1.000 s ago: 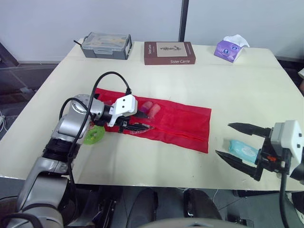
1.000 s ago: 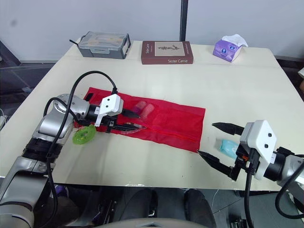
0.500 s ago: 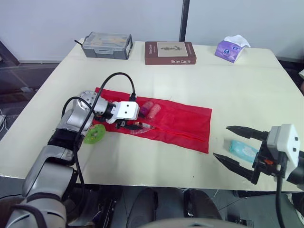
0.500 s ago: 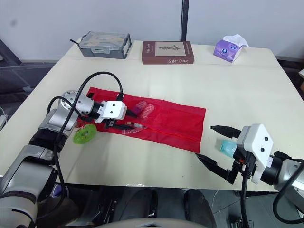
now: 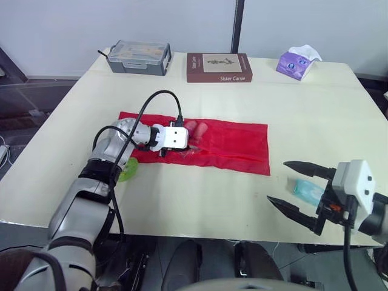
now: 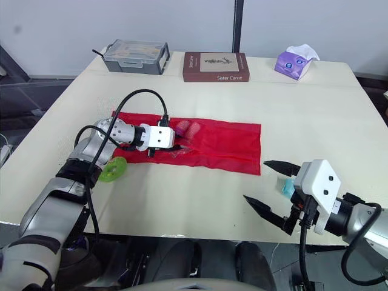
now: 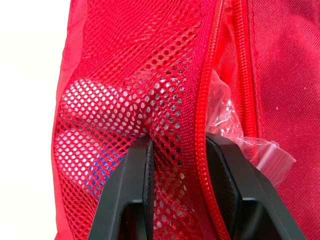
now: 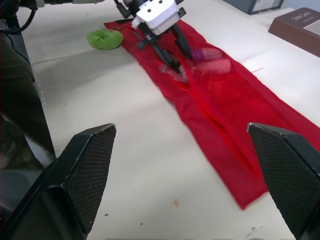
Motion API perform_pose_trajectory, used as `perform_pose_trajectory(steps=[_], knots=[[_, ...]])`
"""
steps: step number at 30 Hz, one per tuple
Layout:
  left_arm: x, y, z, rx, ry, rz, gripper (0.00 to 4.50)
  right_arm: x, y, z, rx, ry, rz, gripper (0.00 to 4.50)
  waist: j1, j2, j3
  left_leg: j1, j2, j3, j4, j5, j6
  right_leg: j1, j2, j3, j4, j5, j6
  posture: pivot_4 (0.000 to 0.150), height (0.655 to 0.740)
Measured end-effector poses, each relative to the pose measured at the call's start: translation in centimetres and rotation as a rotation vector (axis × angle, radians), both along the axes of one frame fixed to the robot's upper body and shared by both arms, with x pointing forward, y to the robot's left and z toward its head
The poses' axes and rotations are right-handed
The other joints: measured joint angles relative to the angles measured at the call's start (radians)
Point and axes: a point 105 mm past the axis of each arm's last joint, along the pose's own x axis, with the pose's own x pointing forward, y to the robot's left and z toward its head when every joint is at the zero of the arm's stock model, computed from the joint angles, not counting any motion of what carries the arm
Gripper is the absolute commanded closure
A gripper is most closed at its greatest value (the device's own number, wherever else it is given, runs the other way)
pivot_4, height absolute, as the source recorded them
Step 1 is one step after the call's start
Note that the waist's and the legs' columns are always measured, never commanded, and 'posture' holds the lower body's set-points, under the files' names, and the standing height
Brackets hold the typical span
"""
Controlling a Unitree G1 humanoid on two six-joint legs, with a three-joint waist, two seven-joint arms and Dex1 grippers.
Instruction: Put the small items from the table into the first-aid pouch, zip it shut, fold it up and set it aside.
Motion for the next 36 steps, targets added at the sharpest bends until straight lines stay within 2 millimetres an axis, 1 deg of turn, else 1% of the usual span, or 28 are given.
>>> perform_pose_trajectory(steps=[7, 11, 12, 13, 14, 18, 24, 26, 27, 28, 29, 30, 31, 32, 35, 36], knots=[[0.1, -0.8, 0.1, 0.057, -0.133, -0.087, 3.50, 0.1, 0.5, 0.0, 0.007, -0.004, 0.007, 0.00, 0.003, 0.000, 0.000, 0.000, 0.000, 0.000, 0.000, 0.000, 0.000, 0.000, 0.000, 0.000, 0.000, 0.000, 0.000, 0.150, 0.7400], [0.2, -2.1, 0.1, 0.073, -0.205, -0.164, 3.50, 0.1, 0.6, -0.2, 0.008, 0.001, 0.009, 0.00, 0.003, 0.000, 0.000, -0.001, 0.000, 0.000, 0.000, 0.000, 0.000, 0.000, 0.000, 0.000, 0.000, 0.000, 0.000, 0.150, 0.7400], [0.2, -2.2, 0.1, 0.074, -0.212, -0.168, 3.50, 0.1, 0.6, -0.2, 0.008, 0.001, 0.009, 0.00, 0.003, 0.000, 0.000, -0.001, 0.000, 0.000, 0.000, 0.000, 0.000, 0.000, 0.000, 0.000, 0.000, 0.000, 0.000, 0.150, 0.7400], [0.7, -3.0, 0.6, 0.083, -0.286, -0.189, 3.50, 0.2, 0.6, -0.2, 0.005, -0.001, 0.007, 0.00, 0.002, 0.000, 0.000, -0.001, -0.001, 0.000, 0.000, 0.000, 0.000, 0.000, 0.000, 0.000, 0.000, 0.000, 0.000, 0.150, 0.7400], [0.8, -3.0, 0.7, 0.084, -0.296, -0.190, 3.50, 0.2, 0.6, -0.2, 0.005, -0.002, 0.007, 0.00, 0.002, -0.001, 0.000, -0.001, -0.001, 0.000, 0.000, 0.000, 0.000, 0.000, 0.000, 0.000, 0.000, 0.000, 0.000, 0.150, 0.7400], [1.8, -3.9, 1.3, 0.107, -0.464, -0.189, 3.50, 0.2, 0.5, -0.3, -0.004, -0.007, -0.001, 0.00, 0.001, 0.000, 0.000, 0.000, 0.000, 0.000, 0.000, 0.000, 0.000, 0.000, 0.000, 0.000, 0.000, 0.000, 0.000, 0.150, 0.7400], [2.4, -3.9, 1.1, 0.108, -0.575, -0.160, 3.50, 0.3, 0.5, -0.3, -0.002, -0.016, -0.003, 0.00, 0.001, -0.001, 0.000, 0.000, 0.000, 0.000, 0.000, 0.000, 0.000, 0.000, 0.000, 0.000, 0.000, 0.000, 0.000, 0.150, 0.7400], [2.4, -3.5, 0.5, 0.091, -0.542, -0.134, 2.45, 0.2, 0.5, -0.3, -0.001, -0.014, -0.003, 0.00, 0.001, -0.001, 0.000, 0.000, 0.000, 0.000, 0.000, 0.000, 0.000, 0.000, 0.000, 0.000, 0.000, 0.000, 0.000, 0.150, 0.7400], [2.4, -3.4, 0.4, 0.089, -0.539, -0.132, 2.33, 0.2, 0.5, -0.3, -0.001, -0.014, -0.003, 0.00, 0.001, -0.001, 0.000, 0.000, 0.000, 0.000, 0.000, 0.000, 0.000, 0.000, 0.000, 0.000, 0.000, 0.000, 0.000, 0.150, 0.7400], [2.3, -3.2, 0.0, 0.064, -0.490, -0.114, 1.85, 0.2, 0.5, -0.4, -0.001, -0.013, -0.004, 0.00, 0.001, -0.001, 0.000, 0.000, 0.000, 0.000, 0.000, 0.000, 0.000, 0.000, 0.000, 0.000, 0.000, 0.000, 0.000, 0.150, 0.7400], [2.2, -3.2, -0.1, 0.047, -0.469, -0.111, 1.49, 0.2, 0.5, -0.4, -0.001, -0.012, -0.004, 0.00, 0.001, -0.001, 0.000, 0.000, 0.000, 0.000, 0.000, 0.000, 0.000, 0.000, 0.000, 0.000, 0.000, 0.000, 0.000, 0.150, 0.7400], [1.9, -3.0, 0.4, -0.010, -0.429, -0.100, 0.93, 0.1, 0.5, -0.5, -0.001, -0.006, -0.005, 0.00, 0.001, -0.001, 0.000, 0.000, 0.000, 0.000, 0.000, 0.000, 0.000, 0.000, 0.000, 0.000, 0.000, 0.000, 0.000, 0.150, 0.7400], [1.9, -2.9, 0.6, -0.024, -0.414, -0.095, 0.65, 0.1, 0.5, -0.5, -0.001, -0.006, -0.004, 0.00, 0.001, -0.001, 0.000, 0.000, 0.000, 0.000, 0.000, 0.000, 0.000, 0.000, 0.000, 0.000, 0.000, 0.000, 0.000, 0.150, 0.7400], [1.9, -2.9, 0.6, -0.026, -0.412, -0.094, 0.65, 0.1, 0.5, -0.5, -0.001, -0.006, -0.004, 0.00, 0.001, 0.000, 0.000, 0.000, 0.000, 0.001, 0.000, 0.000, 0.000, 0.000, 0.000, 0.000, 0.000, 0.000, 0.000, 0.150, 0.7400], [1.8, -1.9, 0.8, -0.065, -0.314, -0.056, 0.65, 0.0, 0.3, -0.5, -0.002, -0.004, -0.006, 0.00, -0.001, 0.000, 0.000, 0.000, 0.000, 0.001, 0.000, 0.000, 0.000, 0.000, 0.000, 0.000, 0.000, 0.000, 0.000, 0.150, 0.7400], [1.7, -1.4, 0.9, -0.105, -0.255, -0.025, 0.65, 0.0, 0.2, -0.5, -0.002, -0.002, -0.010, 0.00, -0.001, 0.000, 0.000, 0.000, 0.000, 0.001, 0.000, 0.000, 0.000, 0.000, 0.000, 0.000, 0.001, 0.000, 0.000, 0.150, 0.7400]])
